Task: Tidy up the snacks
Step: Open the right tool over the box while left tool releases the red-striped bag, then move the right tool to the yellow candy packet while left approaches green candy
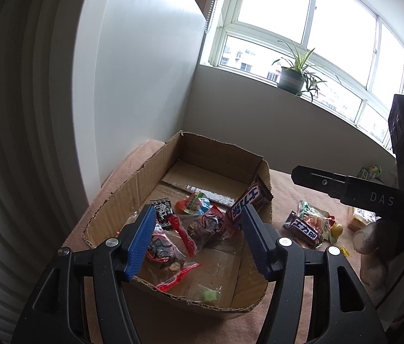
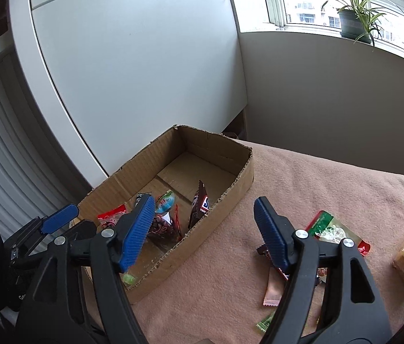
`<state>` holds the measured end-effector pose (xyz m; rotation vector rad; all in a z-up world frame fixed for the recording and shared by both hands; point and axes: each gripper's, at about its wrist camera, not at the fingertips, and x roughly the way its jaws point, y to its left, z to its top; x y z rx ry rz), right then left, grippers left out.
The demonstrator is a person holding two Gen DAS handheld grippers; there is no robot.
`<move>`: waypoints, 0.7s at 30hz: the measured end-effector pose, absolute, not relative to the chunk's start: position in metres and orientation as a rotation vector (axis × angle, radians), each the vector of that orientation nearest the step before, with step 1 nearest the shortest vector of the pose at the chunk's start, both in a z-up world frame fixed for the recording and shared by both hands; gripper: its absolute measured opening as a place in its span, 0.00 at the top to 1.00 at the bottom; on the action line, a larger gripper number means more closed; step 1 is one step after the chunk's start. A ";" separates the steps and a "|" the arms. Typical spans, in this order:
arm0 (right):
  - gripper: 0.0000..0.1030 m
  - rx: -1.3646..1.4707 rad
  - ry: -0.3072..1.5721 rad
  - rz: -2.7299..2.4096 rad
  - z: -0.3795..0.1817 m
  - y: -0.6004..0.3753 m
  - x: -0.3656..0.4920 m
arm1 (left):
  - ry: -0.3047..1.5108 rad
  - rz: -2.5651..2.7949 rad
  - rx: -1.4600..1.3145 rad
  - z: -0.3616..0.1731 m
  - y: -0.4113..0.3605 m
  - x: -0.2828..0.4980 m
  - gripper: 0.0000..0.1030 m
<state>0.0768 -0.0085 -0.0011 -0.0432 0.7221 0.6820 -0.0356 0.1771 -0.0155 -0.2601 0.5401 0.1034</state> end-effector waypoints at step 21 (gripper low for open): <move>0.32 0.044 0.780 0.551 -0.015 -0.163 0.077 | 0.594 -0.124 -0.160 -0.017 0.062 0.002 0.42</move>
